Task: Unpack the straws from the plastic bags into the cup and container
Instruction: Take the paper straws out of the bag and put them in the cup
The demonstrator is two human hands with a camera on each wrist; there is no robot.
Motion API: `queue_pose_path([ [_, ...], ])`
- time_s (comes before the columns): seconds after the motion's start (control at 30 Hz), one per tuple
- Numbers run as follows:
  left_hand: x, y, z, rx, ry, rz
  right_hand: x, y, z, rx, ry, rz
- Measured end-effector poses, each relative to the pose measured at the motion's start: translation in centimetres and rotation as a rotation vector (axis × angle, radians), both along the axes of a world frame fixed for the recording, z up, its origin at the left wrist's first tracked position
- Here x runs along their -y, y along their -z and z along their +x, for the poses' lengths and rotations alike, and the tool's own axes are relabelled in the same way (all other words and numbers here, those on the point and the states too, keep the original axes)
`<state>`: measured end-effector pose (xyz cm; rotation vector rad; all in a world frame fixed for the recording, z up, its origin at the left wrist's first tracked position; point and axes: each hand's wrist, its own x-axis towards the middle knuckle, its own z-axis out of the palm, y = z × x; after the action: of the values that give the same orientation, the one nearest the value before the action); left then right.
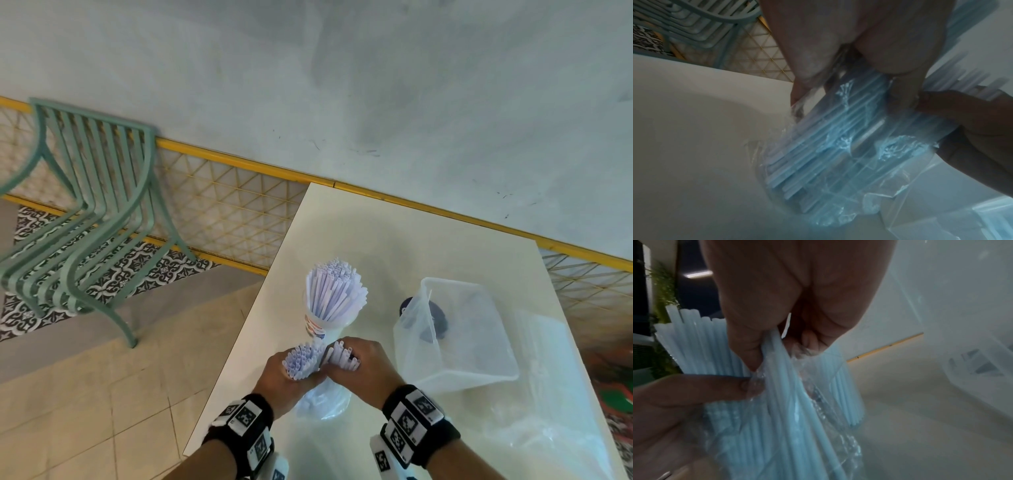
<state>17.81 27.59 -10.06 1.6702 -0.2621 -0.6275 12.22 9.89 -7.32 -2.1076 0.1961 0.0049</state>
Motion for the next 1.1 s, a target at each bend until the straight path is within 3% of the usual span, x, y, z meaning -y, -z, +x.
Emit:
queue_pose_path([
  [0.33, -0.4, 0.2, 0.2, 0.009, 0.015, 0.056, 0.5, -2.9, 0.8, 0.071, -0.020, -0.088],
  [0.47, -0.4, 0.1, 0.1, -0.006, 0.022, 0.046, 1.1, -7.4, 1.9, 0.072, -0.015, -0.109],
  [0.7, -0.4, 0.2, 0.2, 0.031, 0.038, 0.053, 4.4, -15.6, 6.1, 0.229, 0.152, -0.182],
  [1.1, -0.6, 0.2, 0.1, 0.047, 0.042, 0.027, 3.7, -14.7, 11.0, 0.164, 0.052, -0.238],
])
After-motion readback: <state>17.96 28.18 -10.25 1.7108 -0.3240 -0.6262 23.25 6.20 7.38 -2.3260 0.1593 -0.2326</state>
